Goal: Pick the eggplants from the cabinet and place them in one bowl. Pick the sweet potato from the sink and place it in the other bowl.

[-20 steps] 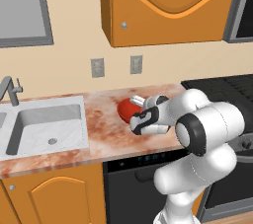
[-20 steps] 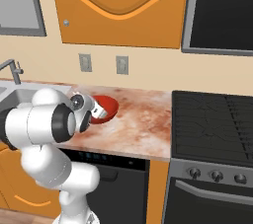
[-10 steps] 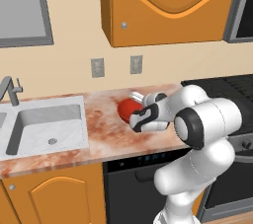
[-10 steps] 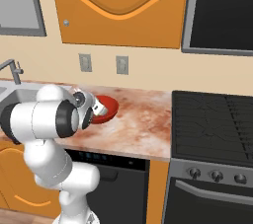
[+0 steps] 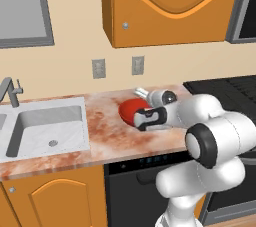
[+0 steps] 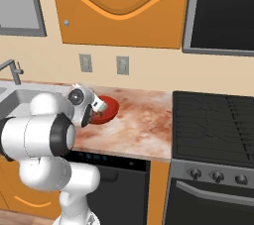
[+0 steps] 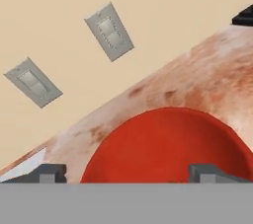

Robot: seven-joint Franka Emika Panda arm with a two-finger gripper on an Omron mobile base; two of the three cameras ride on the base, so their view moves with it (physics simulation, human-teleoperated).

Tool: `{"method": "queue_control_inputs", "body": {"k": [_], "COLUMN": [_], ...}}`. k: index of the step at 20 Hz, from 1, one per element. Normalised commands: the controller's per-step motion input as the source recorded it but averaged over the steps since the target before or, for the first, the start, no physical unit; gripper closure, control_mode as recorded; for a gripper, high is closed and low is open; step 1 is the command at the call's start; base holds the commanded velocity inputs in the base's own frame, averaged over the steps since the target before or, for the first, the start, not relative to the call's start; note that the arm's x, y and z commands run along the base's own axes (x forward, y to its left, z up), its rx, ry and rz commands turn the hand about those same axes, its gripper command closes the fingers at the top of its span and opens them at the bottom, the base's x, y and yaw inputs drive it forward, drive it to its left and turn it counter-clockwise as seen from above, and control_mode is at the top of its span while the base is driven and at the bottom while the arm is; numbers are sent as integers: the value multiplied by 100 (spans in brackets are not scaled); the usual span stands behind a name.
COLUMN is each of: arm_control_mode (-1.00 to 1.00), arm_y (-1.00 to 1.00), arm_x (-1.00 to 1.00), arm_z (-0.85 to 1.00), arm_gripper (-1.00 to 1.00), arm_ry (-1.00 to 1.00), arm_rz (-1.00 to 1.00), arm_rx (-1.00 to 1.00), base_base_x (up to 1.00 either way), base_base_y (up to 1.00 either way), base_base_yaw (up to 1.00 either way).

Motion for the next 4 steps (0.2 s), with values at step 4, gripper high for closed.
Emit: {"method": "queue_control_inputs", "body": {"k": [4], "arm_control_mode": [-100], "arm_y": [8], "arm_x": [-43], "arm_z": [80], "arm_gripper": [-100], "arm_ry": [0], "arm_rz": [3], "arm_rx": [0], "base_base_x": [0], "base_base_y": [0], "base_base_yaw": [0]}}
